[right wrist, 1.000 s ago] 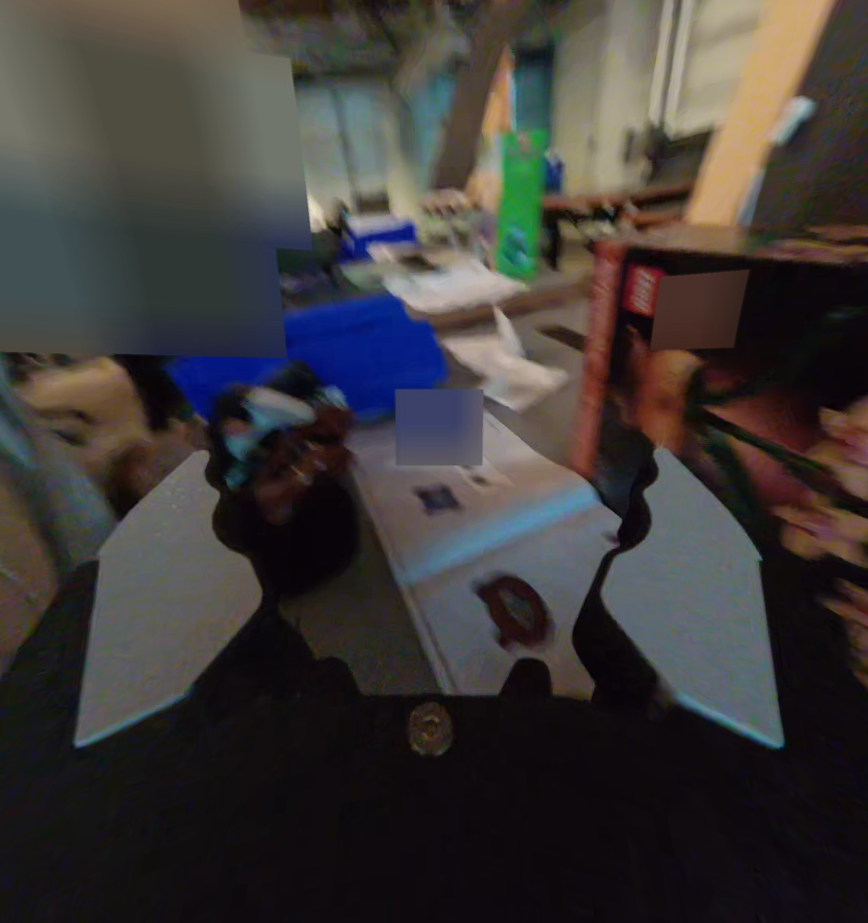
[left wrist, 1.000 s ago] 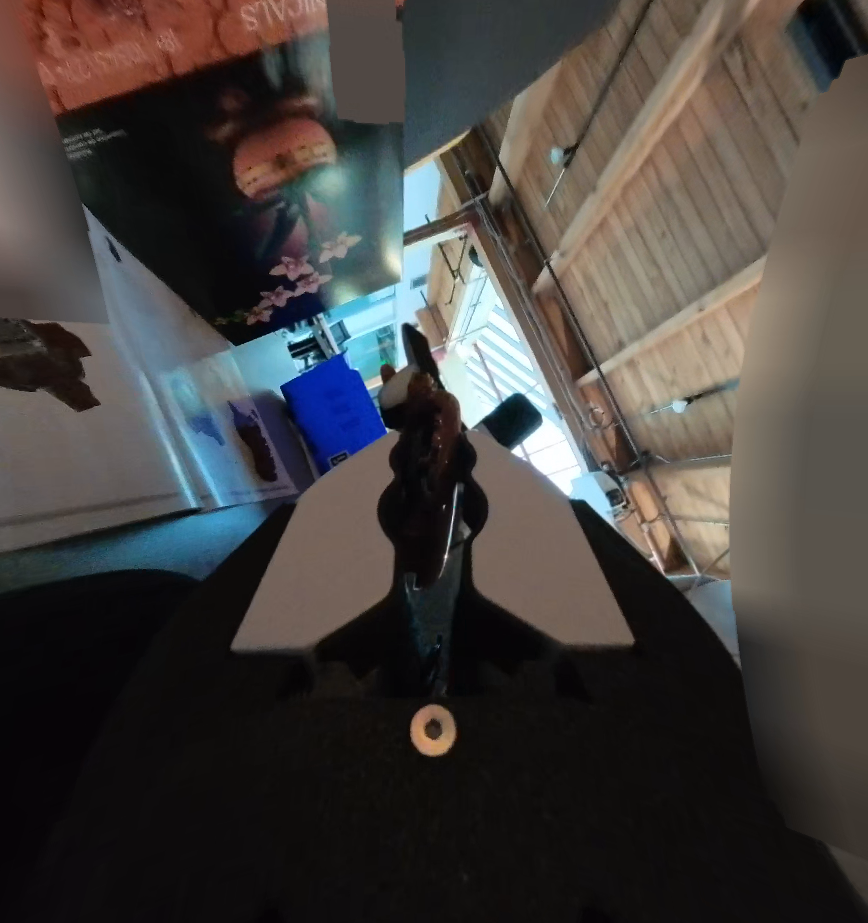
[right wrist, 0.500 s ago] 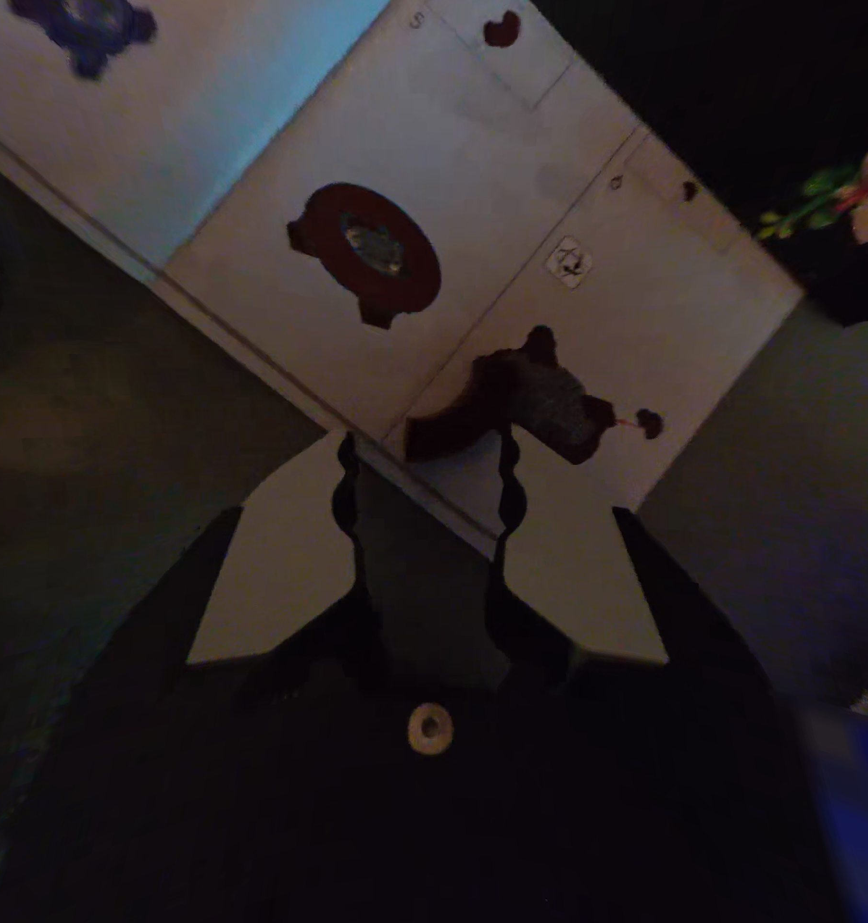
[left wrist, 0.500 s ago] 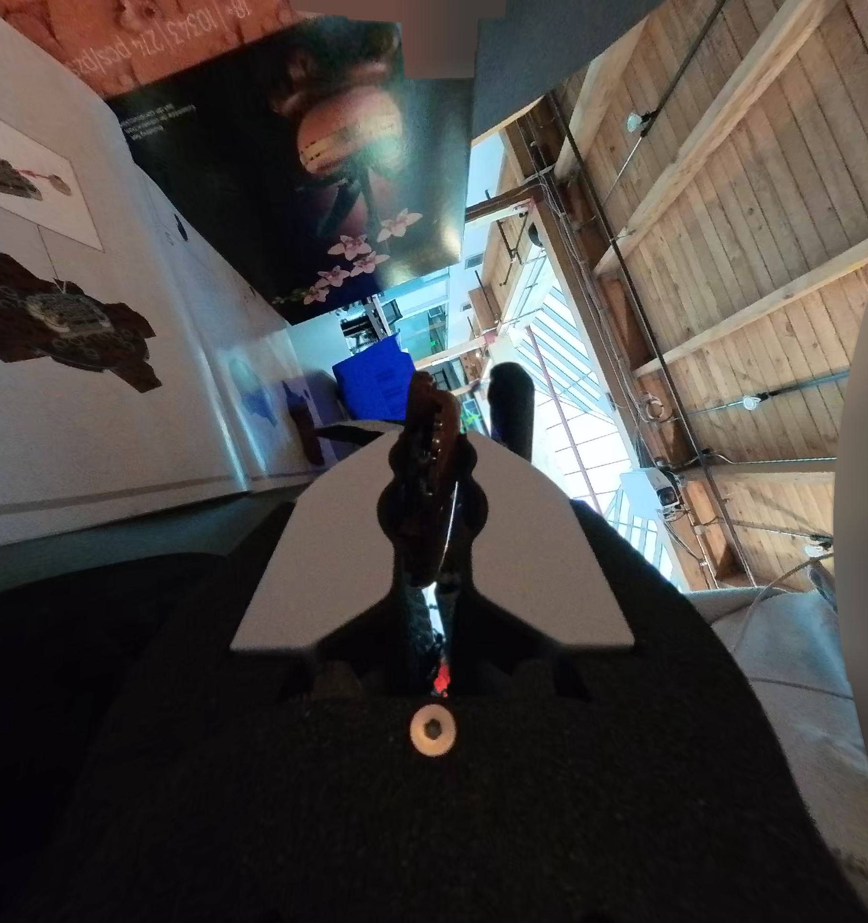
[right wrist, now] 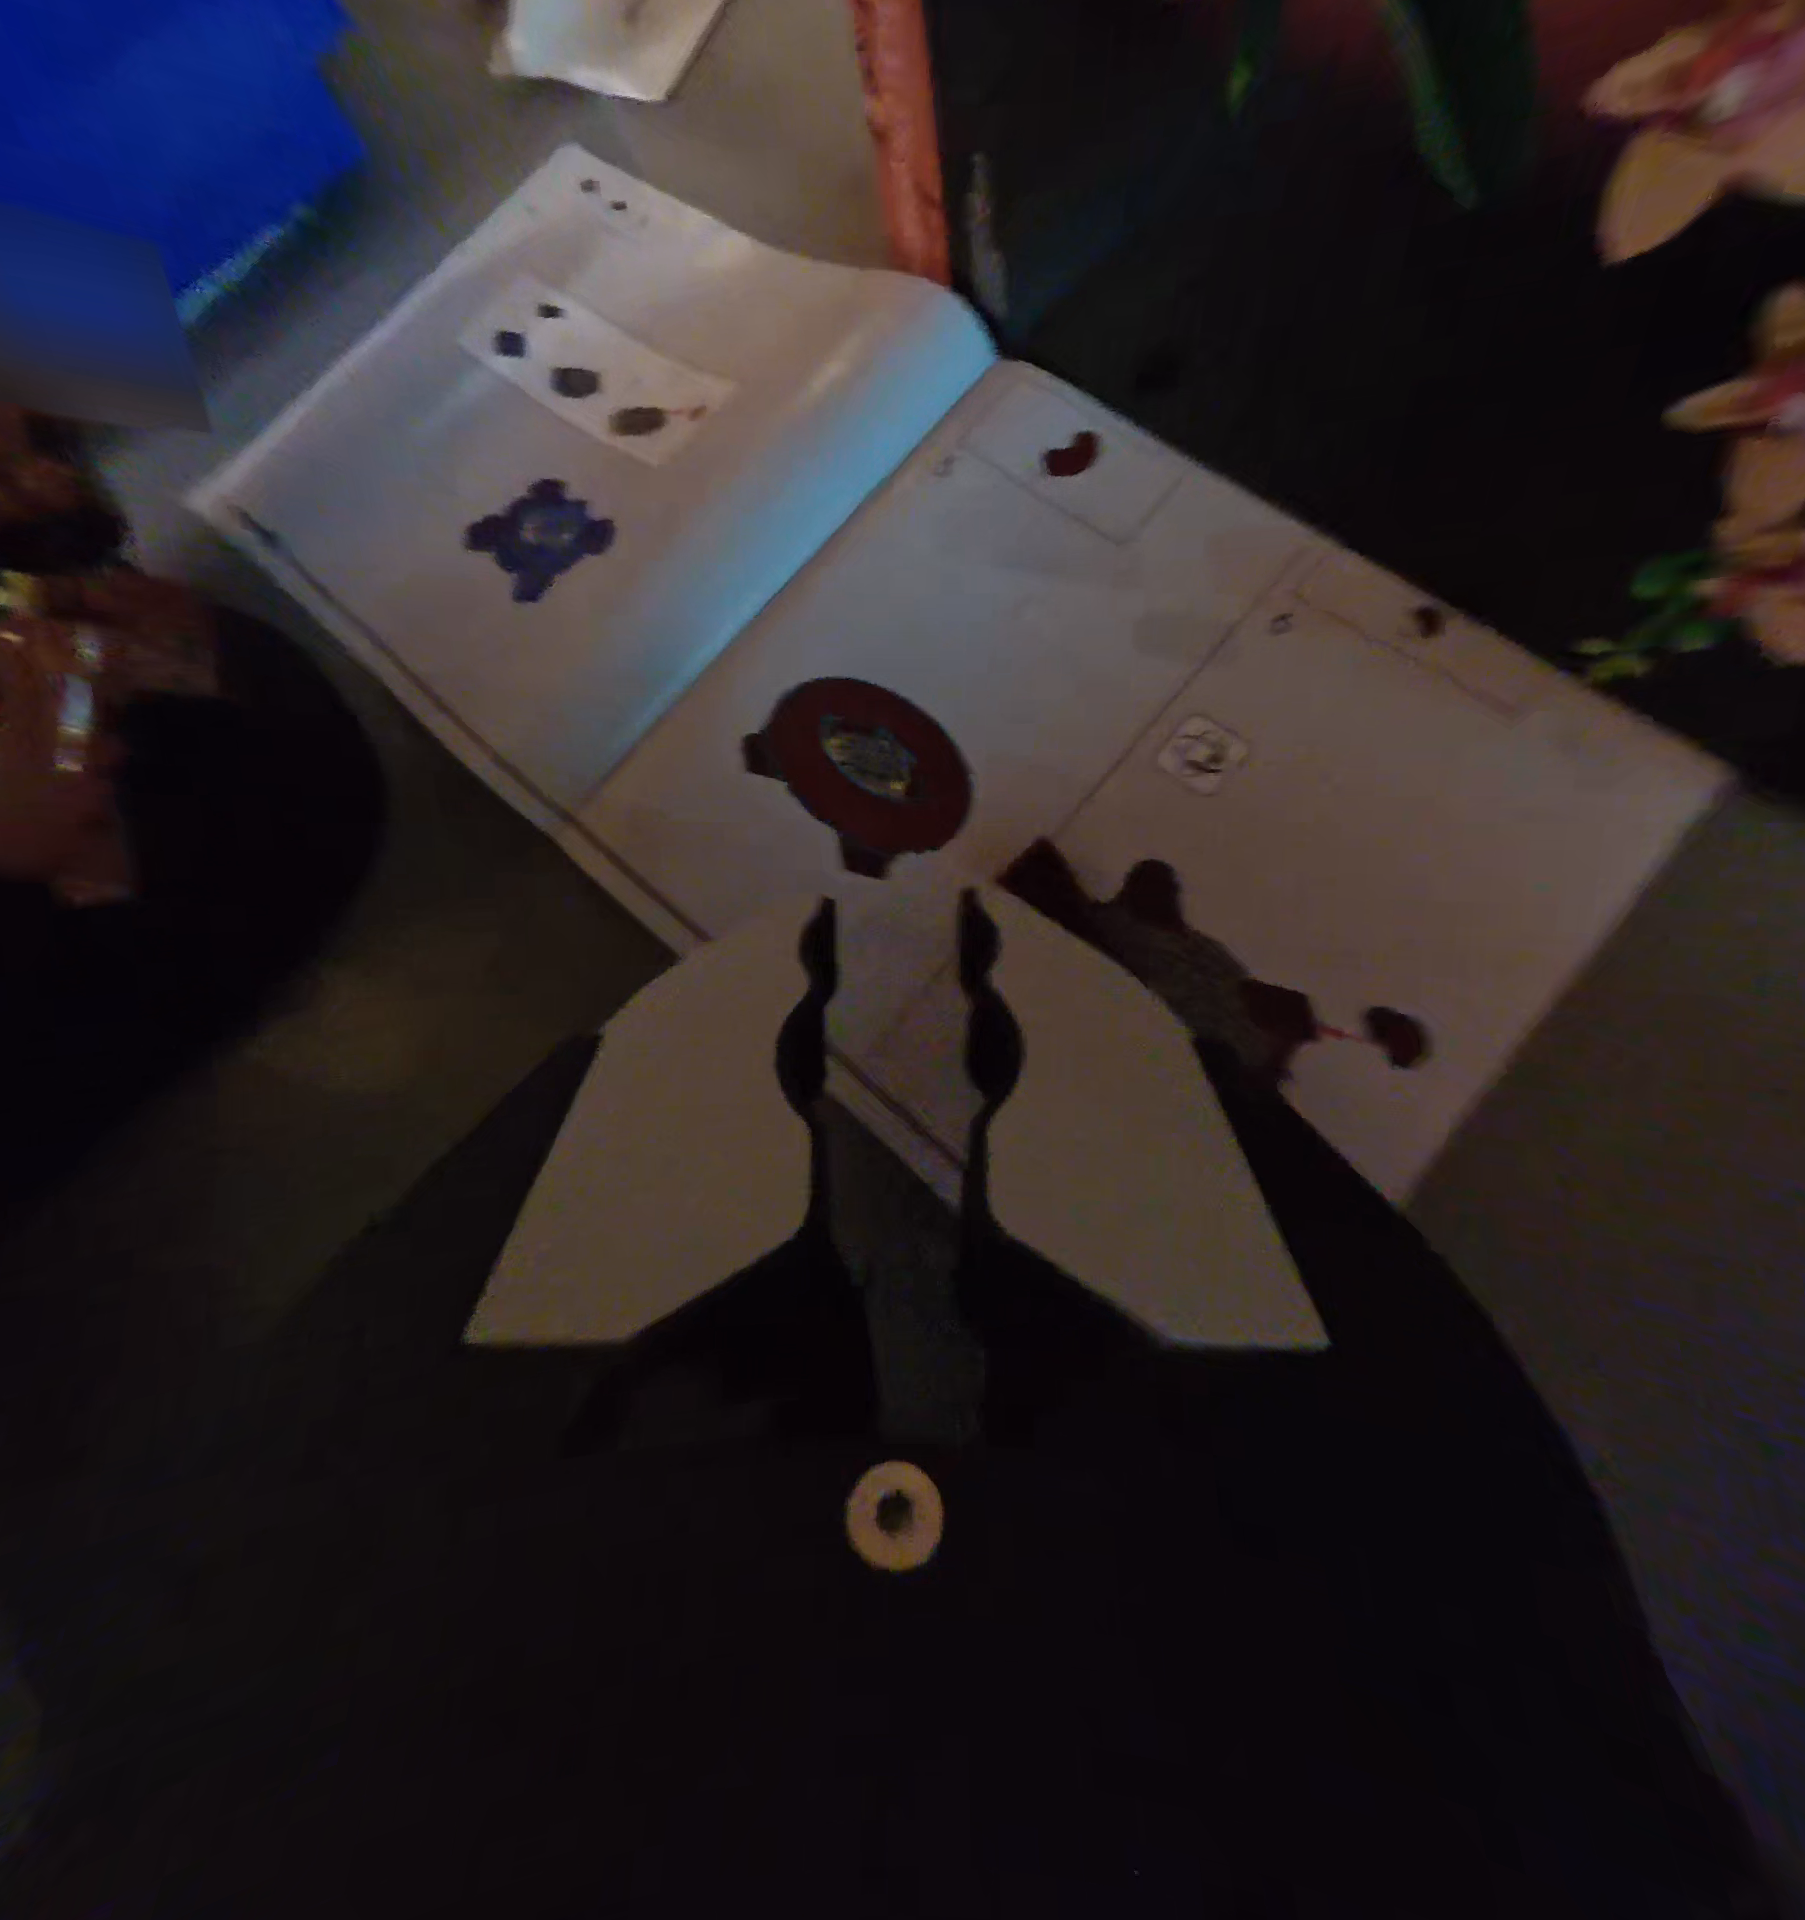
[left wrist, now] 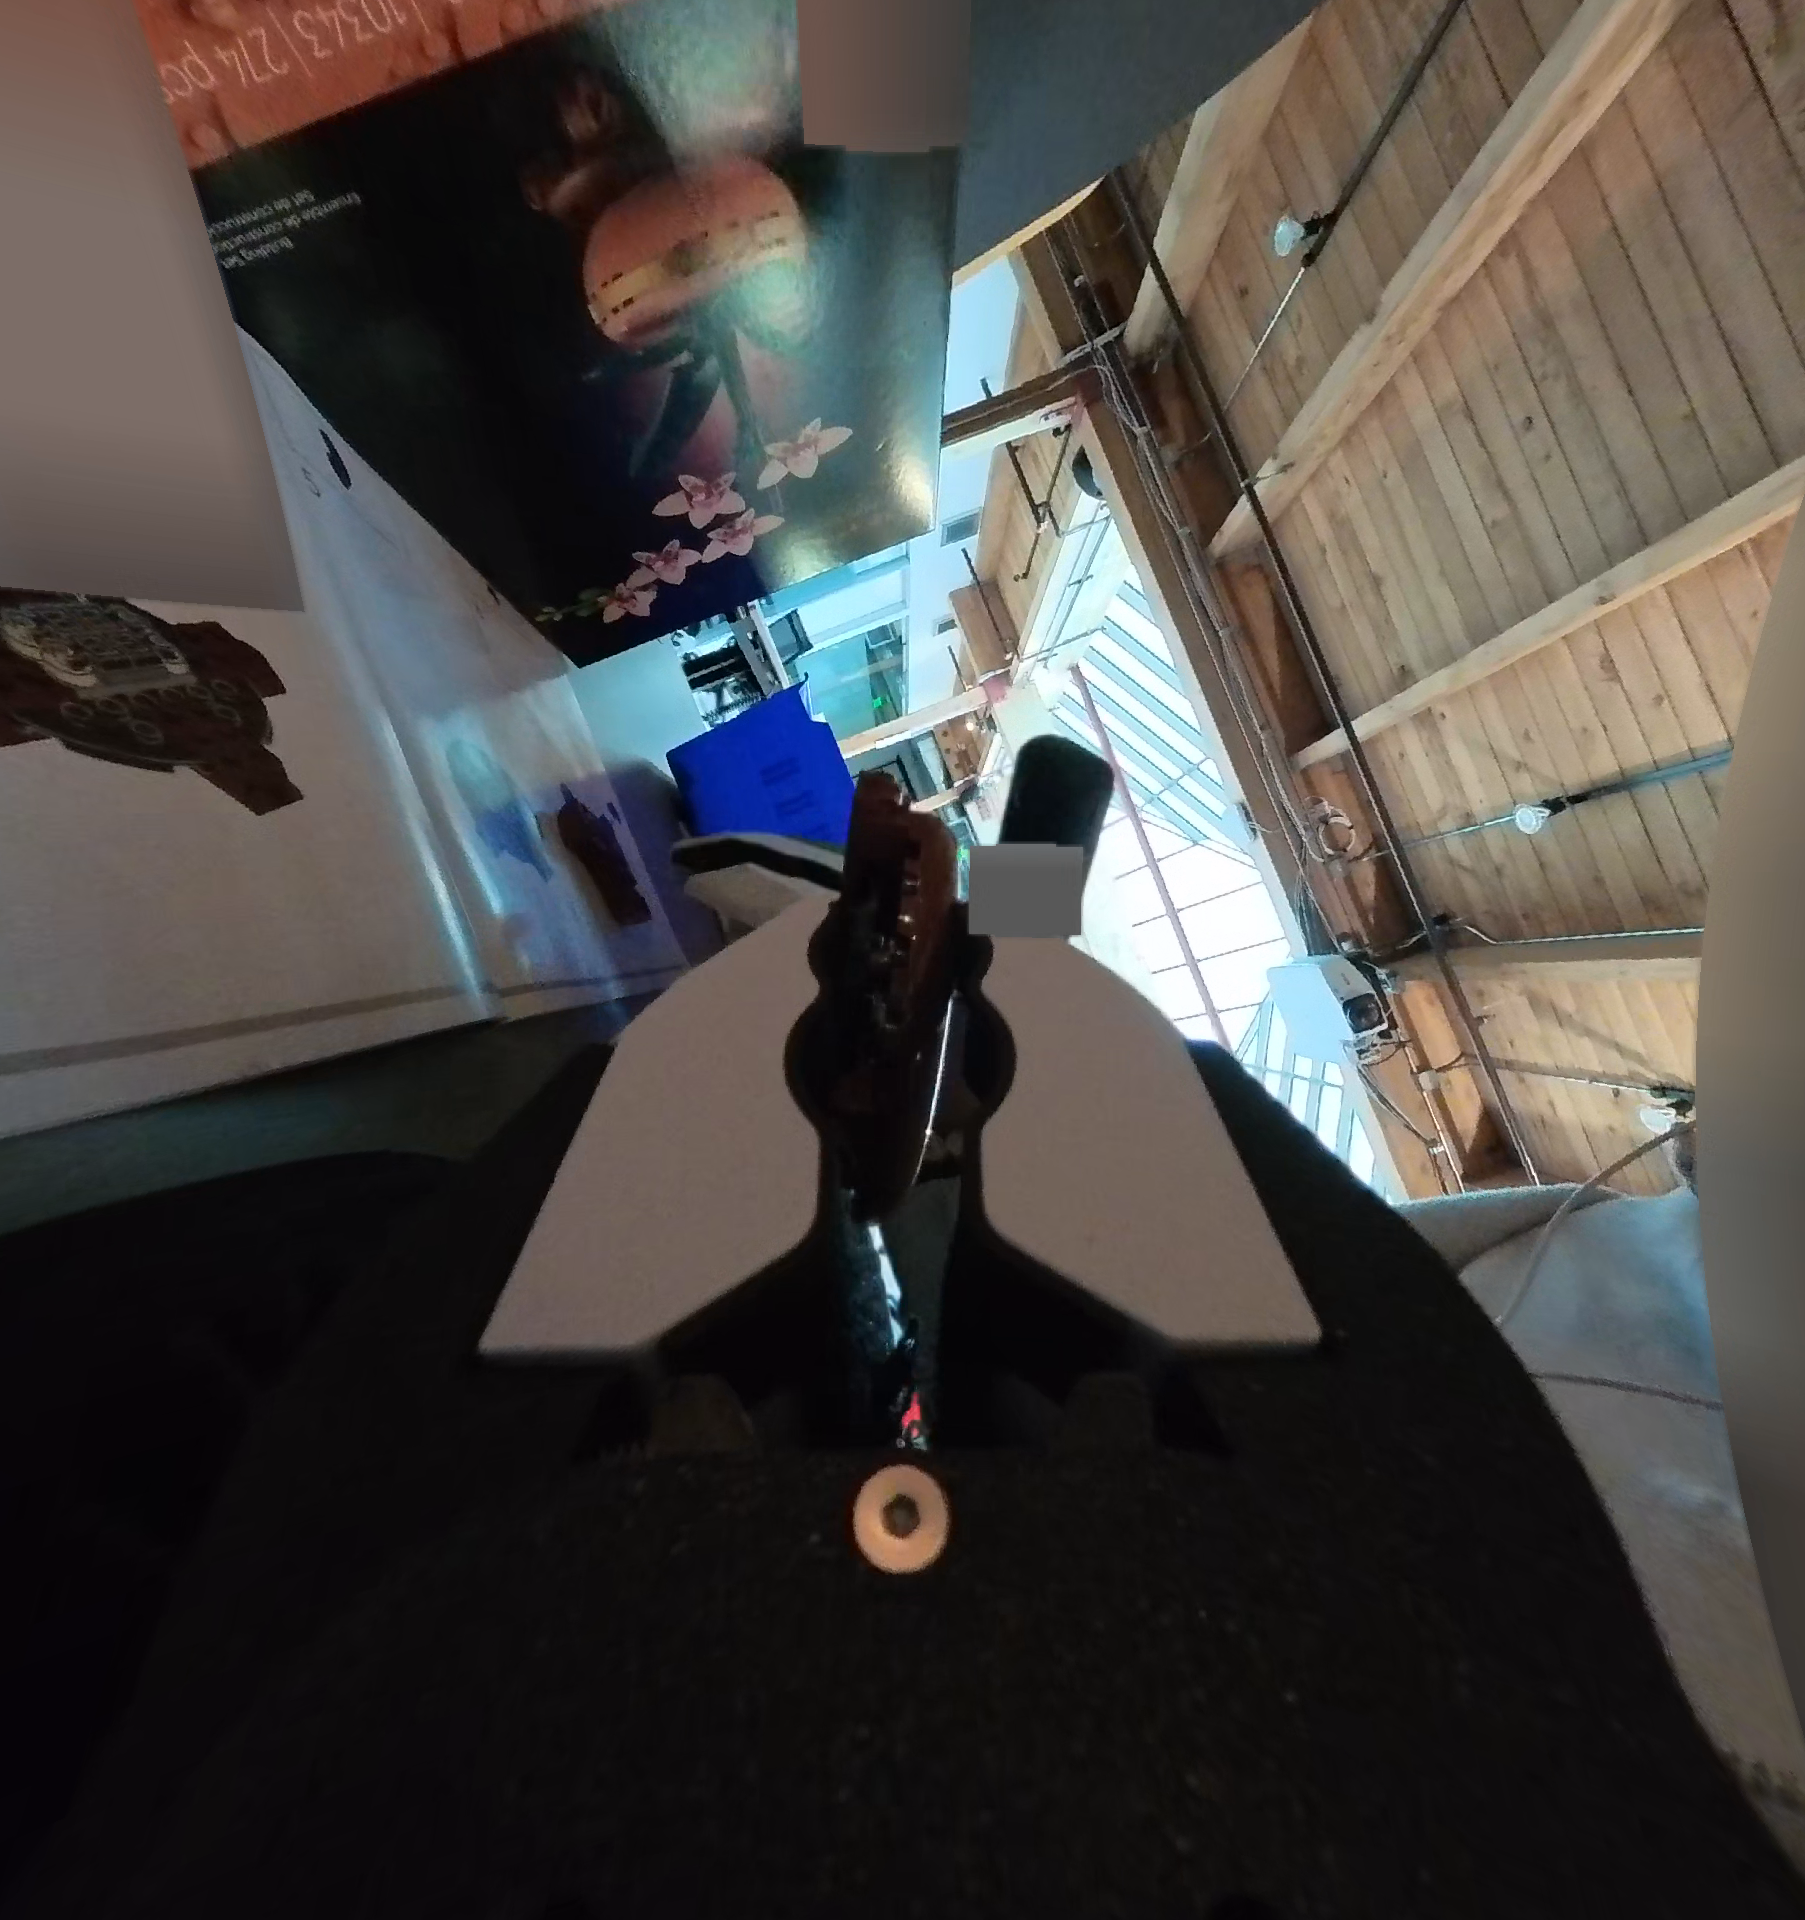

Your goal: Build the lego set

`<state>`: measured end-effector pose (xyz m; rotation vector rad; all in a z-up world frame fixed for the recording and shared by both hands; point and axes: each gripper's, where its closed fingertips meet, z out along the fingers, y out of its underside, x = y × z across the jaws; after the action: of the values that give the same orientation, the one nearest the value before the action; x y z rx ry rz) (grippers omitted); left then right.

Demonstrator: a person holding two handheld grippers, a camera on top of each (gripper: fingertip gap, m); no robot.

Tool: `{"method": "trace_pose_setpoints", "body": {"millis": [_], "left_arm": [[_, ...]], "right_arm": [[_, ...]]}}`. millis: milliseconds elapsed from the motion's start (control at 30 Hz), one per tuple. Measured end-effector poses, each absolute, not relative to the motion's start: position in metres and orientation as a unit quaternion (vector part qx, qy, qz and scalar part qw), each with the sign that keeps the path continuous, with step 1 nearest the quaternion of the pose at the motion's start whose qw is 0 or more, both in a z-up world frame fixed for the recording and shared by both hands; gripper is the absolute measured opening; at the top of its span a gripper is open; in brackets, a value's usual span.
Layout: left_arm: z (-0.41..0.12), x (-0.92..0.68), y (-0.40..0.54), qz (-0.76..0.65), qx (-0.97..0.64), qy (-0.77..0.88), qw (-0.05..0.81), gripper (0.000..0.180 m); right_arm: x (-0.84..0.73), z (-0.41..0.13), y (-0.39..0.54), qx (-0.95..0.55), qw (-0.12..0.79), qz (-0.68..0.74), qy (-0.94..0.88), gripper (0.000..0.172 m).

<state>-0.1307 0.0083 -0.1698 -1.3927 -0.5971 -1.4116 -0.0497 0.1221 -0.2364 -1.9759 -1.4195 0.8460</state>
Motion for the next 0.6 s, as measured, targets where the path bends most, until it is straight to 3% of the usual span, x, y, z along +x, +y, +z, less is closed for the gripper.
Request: {"method": "trace_pose_setpoints", "body": {"millis": [67,167,333,400,467,533,600], "left_arm": [[-0.17,-0.131,0.008,-0.587,-0.578,-0.248,0.511,0.019],[-0.17,-0.131,0.009,-0.589,-0.576,-0.25,0.509,0.019],[-0.171,-0.13,0.009,-0.59,-0.579,-0.247,0.506,0.019],[-0.17,-0.131,0.009,-0.591,-0.576,-0.248,0.507,0.019],[-0.17,-0.131,0.009,-0.591,-0.576,-0.249,0.508,0.019],[-0.17,-0.131,0.009,-0.591,-0.575,-0.249,0.508,0.019],[-0.17,-0.131,0.009,-0.592,-0.573,-0.249,0.509,0.019]], "right_arm": [[-0.038,-0.238,0.132,-0.735,0.32,0.237,-0.549,0.041],[-0.024,-0.254,0.134,-0.736,0.331,0.139,-0.574,0.042],[-0.028,-0.269,0.133,-0.754,0.315,0.13,-0.561,0.029],[-0.028,-0.27,0.136,-0.746,0.327,0.116,-0.569,0.01],[-0.029,-0.269,0.137,-0.742,0.325,0.114,-0.576,0.009],[-0.039,-0.266,0.124,-0.75,0.29,0.195,-0.562,0.008],[-0.059,-0.247,0.099,-0.75,0.216,0.38,-0.496,0.008]]}}
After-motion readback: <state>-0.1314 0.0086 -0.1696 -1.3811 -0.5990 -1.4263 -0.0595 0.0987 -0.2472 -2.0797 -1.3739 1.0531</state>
